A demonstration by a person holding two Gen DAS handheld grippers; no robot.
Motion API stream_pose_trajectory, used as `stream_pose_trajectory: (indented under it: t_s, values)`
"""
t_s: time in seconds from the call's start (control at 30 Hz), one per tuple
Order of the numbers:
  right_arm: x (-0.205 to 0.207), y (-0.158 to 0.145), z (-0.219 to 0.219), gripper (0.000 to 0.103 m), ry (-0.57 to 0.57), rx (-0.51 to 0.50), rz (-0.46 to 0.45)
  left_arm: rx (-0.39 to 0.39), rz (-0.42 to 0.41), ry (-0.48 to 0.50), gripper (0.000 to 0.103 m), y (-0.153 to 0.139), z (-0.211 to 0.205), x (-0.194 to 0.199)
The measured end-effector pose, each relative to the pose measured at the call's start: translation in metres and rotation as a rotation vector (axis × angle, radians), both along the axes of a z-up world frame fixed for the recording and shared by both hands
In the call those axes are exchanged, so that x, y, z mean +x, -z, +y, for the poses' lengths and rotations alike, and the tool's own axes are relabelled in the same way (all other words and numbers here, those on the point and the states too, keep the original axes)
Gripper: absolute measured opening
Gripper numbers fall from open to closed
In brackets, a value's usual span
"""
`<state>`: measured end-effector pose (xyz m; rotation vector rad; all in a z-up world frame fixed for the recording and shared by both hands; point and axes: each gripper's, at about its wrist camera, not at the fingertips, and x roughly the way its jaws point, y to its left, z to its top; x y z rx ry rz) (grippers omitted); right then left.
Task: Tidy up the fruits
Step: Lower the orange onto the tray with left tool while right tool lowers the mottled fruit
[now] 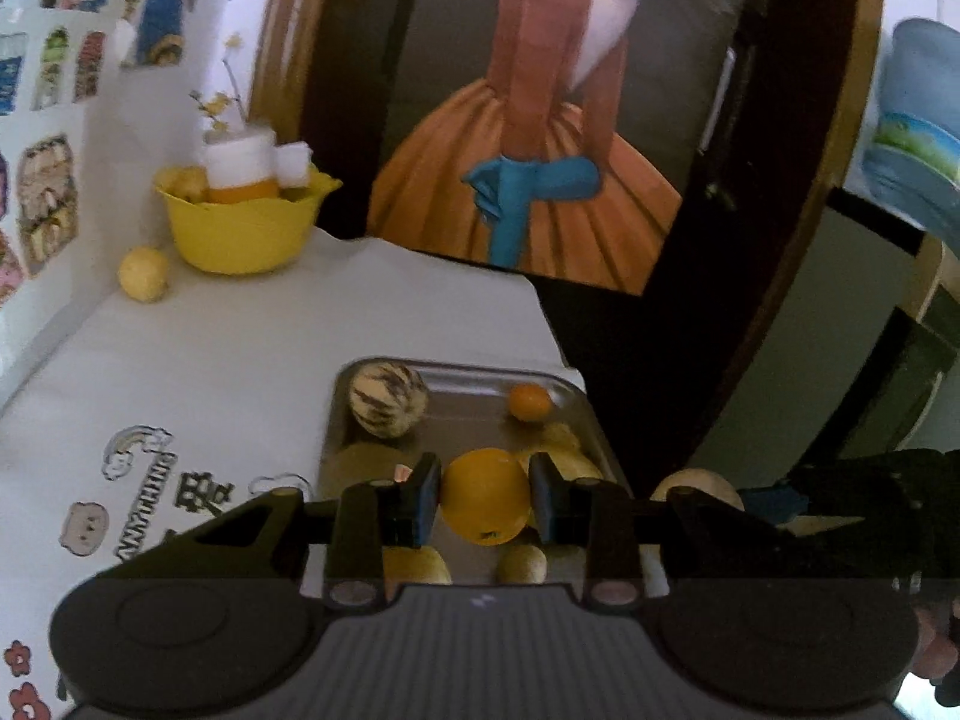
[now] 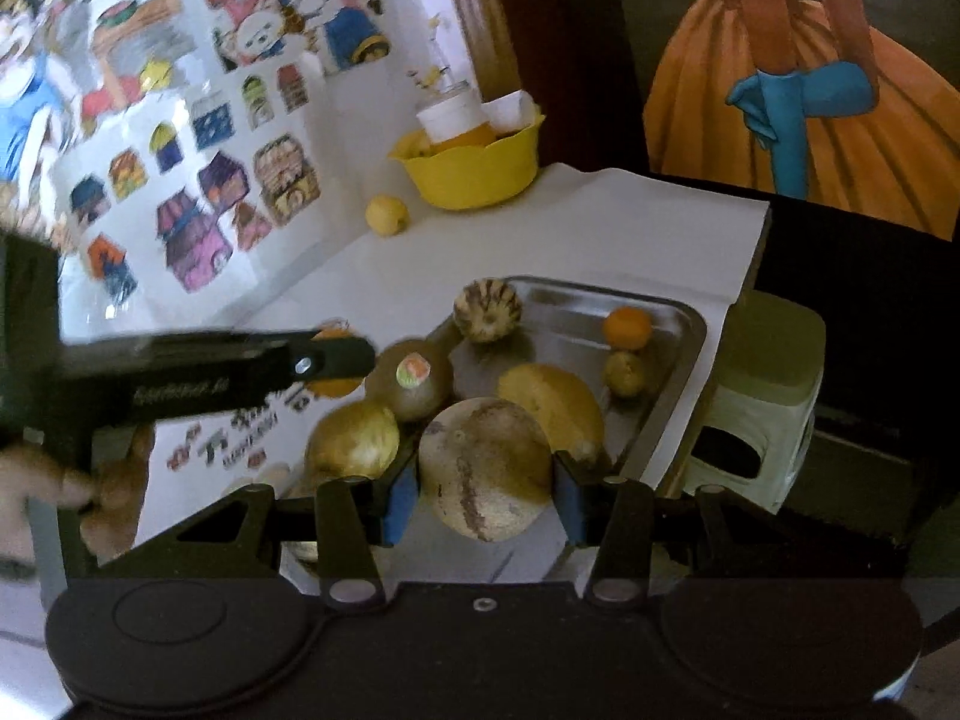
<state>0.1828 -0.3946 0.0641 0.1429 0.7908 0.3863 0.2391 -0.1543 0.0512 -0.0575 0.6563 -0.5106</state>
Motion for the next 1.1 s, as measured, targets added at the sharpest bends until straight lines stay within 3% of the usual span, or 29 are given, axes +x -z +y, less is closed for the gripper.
stream_pose_trajectory:
  t_s: [0.4,0.63,1.1]
  values:
    - [-0.026,0.027,0.017,0.049,-0.152,-0.154,-0.061,0.157,0.001,0.196,0.034,0.023,-0.029,-0.012]
    - [-0.031,0.036,0.024,0.049,-0.231,-0.245,-0.09,0.261,-0.014,0.239,0.034,0.026,-0.04,-0.003]
    - [-0.033,0.046,0.037,0.049,-0.316,-0.33,-0.109,0.38,-0.014,0.376,0.034,0.039,-0.054,0.001]
